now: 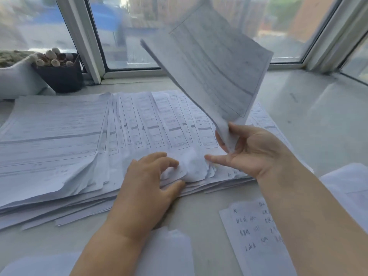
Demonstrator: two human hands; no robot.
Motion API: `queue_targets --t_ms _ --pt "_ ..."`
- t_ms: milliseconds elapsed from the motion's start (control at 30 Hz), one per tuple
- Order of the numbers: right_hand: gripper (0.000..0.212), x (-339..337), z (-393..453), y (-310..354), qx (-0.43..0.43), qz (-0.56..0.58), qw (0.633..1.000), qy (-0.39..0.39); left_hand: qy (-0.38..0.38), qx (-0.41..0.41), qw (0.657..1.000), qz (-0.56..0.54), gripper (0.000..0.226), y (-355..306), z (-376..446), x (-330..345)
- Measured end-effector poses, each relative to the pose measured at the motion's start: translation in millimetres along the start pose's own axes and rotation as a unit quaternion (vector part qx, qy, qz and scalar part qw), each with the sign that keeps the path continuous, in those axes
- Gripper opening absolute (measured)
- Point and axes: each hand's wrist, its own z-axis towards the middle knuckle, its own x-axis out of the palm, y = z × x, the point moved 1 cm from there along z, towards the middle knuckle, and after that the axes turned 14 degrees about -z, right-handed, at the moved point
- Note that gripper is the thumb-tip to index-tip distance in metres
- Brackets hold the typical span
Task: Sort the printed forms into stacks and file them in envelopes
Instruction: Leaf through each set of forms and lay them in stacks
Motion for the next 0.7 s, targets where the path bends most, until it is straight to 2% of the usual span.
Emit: queue_targets --t_ms 200,433,500,600,700 --pt "0.016 -8.5 -0.8 -1.3 -0.005 0.003 1.000 -0.007 -0.038 -0.010 0.995 -0.088 0.013 -7.7 -1.9 -3.9" --pt "0.015 -10.2 -2.7 -2.8 -0.012 0.019 1.000 -0.001 -0.077 0.019 0.992 -0.097 0.017 -11.8 -2.3 -5.6" --pt "0.016 -8.5 -2.6 -4.6 -0.011 0.030 0.999 0.006 -0.100 0.017 0.990 -0.096 0.027 -7.5 -1.4 -5.6" --pt "0.018 -5.4 -1.7 -9.7 -0.007 0.031 1.000 0.003 -0.115 0.013 0.988 -0.107 0.055 -4.5 -1.0 -7.4" --pt "0.017 -4.1 -1.6 -10.8 -0.006 0.027 1.000 0.000 -0.113 0.008 0.989 -0.090 0.047 -4.1 -1.3 -6.7"
